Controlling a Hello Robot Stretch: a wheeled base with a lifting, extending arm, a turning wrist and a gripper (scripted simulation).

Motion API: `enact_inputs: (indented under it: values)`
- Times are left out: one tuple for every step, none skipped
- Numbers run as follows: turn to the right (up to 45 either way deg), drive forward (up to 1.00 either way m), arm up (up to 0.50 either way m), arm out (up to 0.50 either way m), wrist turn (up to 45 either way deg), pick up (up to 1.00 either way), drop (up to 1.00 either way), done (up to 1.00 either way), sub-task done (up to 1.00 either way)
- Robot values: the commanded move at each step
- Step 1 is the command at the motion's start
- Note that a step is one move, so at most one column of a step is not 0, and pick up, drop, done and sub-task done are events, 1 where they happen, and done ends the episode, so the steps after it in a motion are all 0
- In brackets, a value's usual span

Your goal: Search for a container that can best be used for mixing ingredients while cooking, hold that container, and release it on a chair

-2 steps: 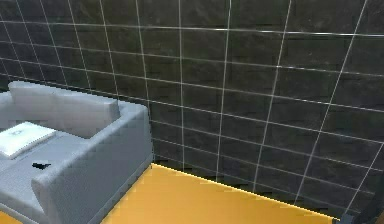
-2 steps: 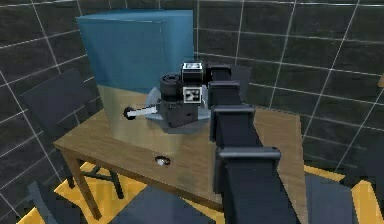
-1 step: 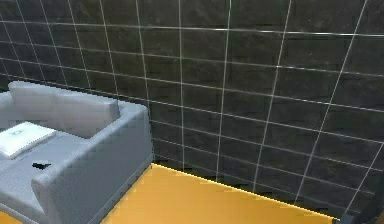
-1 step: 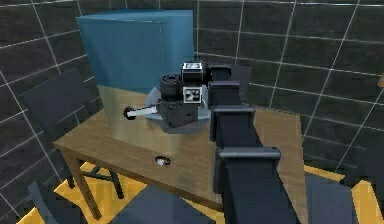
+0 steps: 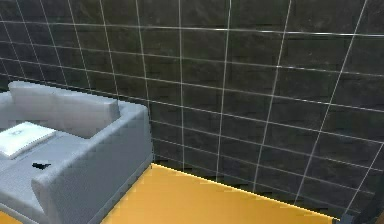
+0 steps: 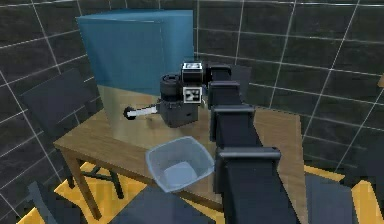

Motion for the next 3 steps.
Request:
enact_inputs:
  values:
    - [0.0,0.0,0.0,-0.1,0.0,0.0,0.0,0.0,0.0]
    - [0.0,0.0,0.0,0.0,-45.0,0.0,0.0,0.0,0.0]
    - [0.0,0.0,0.0,0.0,-45.0,0.0,0.0,0.0,0.0]
